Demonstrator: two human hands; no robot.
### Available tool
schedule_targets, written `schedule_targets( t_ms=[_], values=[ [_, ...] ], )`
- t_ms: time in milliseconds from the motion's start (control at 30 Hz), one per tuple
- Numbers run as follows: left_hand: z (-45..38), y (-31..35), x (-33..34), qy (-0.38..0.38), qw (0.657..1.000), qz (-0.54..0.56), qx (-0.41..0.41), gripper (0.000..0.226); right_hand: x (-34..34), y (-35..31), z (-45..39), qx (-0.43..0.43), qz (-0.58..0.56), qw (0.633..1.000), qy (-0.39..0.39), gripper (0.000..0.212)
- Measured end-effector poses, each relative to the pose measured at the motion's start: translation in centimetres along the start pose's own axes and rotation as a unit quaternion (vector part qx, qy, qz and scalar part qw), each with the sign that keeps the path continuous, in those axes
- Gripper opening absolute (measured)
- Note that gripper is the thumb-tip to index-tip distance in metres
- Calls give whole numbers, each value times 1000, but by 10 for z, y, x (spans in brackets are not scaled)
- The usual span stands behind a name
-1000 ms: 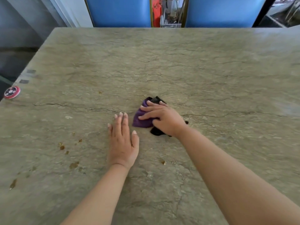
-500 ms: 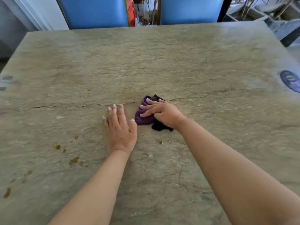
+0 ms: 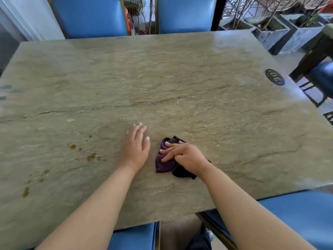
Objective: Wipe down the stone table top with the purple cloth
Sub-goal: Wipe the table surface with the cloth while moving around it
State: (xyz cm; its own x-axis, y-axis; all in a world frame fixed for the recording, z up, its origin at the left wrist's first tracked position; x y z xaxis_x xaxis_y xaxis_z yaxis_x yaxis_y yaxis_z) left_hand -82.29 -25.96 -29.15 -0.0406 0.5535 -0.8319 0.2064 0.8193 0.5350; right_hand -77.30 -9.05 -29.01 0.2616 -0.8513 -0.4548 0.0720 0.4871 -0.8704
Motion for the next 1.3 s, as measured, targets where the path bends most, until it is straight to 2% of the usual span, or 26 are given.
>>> schedule_targets(
  t_ms=[67, 133, 233, 367, 467, 567, 633, 700, 800, 867, 933, 1000, 1167, 1300],
  values=[
    [4, -13, -9, -5, 996, -73, 49, 64, -18, 11, 11, 36, -21, 998, 44, 55],
    [4, -27, -14, -22, 989, -129, 64, 64, -38, 18, 7, 44, 50, 993, 92, 61],
    [3, -36, -13, -27, 988, -139, 59, 66, -50, 24, -20, 90, 193, 967, 139, 64],
    [5, -39, -15, 0, 988, -154, 14, 71, -35, 7, -71, 168, 237, 940, 181, 63],
    [6, -43, -21, 35, 988, -148, -27, 72, 4, -20, -96, 92, 263, 951, 136, 63],
    [6, -46, -21, 43, 988, -142, -48, 71, 35, -33, -96, -43, 262, 964, 25, 62],
    [5, -47, -20, 34, 988, -142, -48, 71, 27, -30, -98, -89, 229, 969, -35, 61],
    [5, -46, -20, 32, 987, -147, -48, 70, 7, -25, -117, -81, 227, 970, -19, 60],
    [5, -47, -20, 29, 986, -160, -41, 68, -14, -23, -161, -2, 281, 956, 86, 60],
    [5, -50, -18, 18, 985, -168, -43, 67, -12, -30, -190, 35, 288, 952, 103, 60],
    [5, -51, -17, 15, 984, -172, -41, 66, -2, -40, -209, 30, 288, 954, 82, 60],
    [5, -50, -18, 16, 985, -165, -39, 65, 9, -48, -213, -11, 288, 956, 55, 60],
    [4, -47, -20, 21, 990, -132, -39, 63, 27, -54, -165, -118, 219, 967, -57, 56],
    [5, -45, -23, 30, 993, -102, -42, 63, 26, -48, -94, -94, 105, 986, -89, 51]
  ],
)
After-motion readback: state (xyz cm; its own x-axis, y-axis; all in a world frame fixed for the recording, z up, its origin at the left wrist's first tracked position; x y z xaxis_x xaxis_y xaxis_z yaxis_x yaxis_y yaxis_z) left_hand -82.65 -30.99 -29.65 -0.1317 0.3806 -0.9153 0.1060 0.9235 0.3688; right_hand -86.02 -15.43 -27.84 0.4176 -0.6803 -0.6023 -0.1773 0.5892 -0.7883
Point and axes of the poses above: each hand's wrist, its own z-axis away from the middle knuckle, its own x-axis out of the palm, y = z × x, the point moved 6 cm from there along -z, towards the middle knuckle, and after that the axes turned 4 degrees about y, right-handed, at the moved point
